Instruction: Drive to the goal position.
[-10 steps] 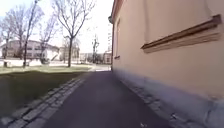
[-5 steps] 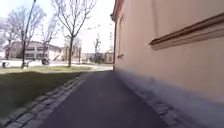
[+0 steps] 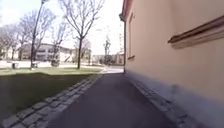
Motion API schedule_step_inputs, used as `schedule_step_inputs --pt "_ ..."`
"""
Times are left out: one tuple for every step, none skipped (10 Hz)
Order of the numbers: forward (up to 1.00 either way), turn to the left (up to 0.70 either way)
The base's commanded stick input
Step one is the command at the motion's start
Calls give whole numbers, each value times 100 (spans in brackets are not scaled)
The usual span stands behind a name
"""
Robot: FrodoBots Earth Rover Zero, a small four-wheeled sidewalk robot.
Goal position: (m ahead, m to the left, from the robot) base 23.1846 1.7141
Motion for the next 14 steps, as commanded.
schedule_step_inputs --pt "85 0" --pt "85 0" --pt "85 0" --pt "85 0" --pt "85 0" --pt "85 0" --pt "85 0" --pt "85 0" --pt "85 0" --pt "85 0" --pt "85 0" --pt "85 0" --pt "85 0" --pt "85 0"
